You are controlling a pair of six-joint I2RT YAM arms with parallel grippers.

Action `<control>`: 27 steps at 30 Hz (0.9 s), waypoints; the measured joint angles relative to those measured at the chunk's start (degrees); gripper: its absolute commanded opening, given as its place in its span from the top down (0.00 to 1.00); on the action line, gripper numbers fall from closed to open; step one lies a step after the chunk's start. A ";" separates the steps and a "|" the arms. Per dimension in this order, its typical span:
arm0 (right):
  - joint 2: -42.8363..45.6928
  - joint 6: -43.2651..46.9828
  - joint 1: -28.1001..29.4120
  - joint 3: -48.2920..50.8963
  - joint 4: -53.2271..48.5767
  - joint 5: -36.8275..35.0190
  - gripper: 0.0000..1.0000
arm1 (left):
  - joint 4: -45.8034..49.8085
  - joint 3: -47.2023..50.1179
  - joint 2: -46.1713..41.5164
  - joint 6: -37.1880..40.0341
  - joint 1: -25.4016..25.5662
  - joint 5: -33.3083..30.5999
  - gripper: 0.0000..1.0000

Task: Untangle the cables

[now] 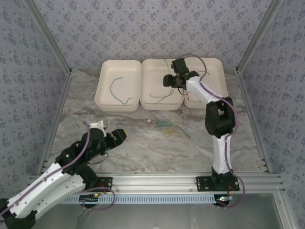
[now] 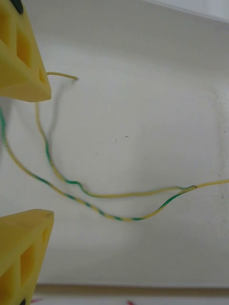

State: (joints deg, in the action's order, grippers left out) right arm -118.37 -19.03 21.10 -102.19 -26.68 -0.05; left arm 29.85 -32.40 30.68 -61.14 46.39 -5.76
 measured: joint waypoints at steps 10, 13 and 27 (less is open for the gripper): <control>36.54 -12.59 9.53 38.60 8.98 -6.97 0.49 | -3.67 5.05 3.52 0.31 0.76 1.46 0.43; 43.15 -20.92 15.39 51.93 10.58 -7.98 0.42 | -5.70 6.93 4.44 0.24 1.81 1.42 0.44; 60.98 -47.87 25.35 71.41 11.56 -18.71 0.29 | -15.17 9.51 14.51 1.38 6.62 -0.24 0.44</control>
State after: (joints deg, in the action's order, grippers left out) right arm -57.39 -66.89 46.46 -30.79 -15.11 -18.76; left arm 14.68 -22.90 45.19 -59.77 53.01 -6.00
